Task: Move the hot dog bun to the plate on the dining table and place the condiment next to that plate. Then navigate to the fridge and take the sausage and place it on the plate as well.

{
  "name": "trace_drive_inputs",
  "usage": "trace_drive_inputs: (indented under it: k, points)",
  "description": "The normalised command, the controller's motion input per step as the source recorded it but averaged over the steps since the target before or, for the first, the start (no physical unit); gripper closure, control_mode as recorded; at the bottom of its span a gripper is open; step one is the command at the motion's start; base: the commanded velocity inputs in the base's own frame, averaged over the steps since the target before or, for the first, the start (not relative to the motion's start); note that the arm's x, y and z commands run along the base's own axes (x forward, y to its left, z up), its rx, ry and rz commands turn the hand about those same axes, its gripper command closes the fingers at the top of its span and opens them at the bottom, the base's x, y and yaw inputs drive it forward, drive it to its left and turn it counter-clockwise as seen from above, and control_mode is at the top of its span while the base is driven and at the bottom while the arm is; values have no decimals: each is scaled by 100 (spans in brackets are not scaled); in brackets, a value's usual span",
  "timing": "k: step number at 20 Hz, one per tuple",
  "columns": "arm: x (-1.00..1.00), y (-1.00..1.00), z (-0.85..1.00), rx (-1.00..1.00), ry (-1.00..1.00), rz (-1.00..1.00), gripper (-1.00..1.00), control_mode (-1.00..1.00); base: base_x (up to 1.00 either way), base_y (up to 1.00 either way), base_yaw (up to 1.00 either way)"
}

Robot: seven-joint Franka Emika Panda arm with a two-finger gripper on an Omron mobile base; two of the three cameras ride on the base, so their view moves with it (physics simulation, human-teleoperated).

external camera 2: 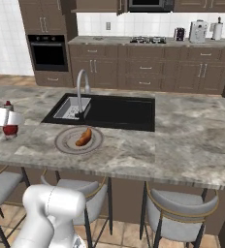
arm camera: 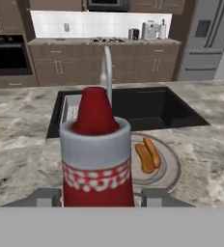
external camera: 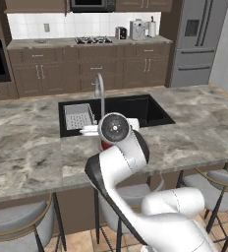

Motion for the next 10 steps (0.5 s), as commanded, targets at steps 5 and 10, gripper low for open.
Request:
trace_drive_inputs:
  k: [5,10]
  points:
    - [90,0,-45,0,0,-4,100,-100,0,0,0]
    - [44,10,-47,0,0,-1,100,-100,0,0,0]
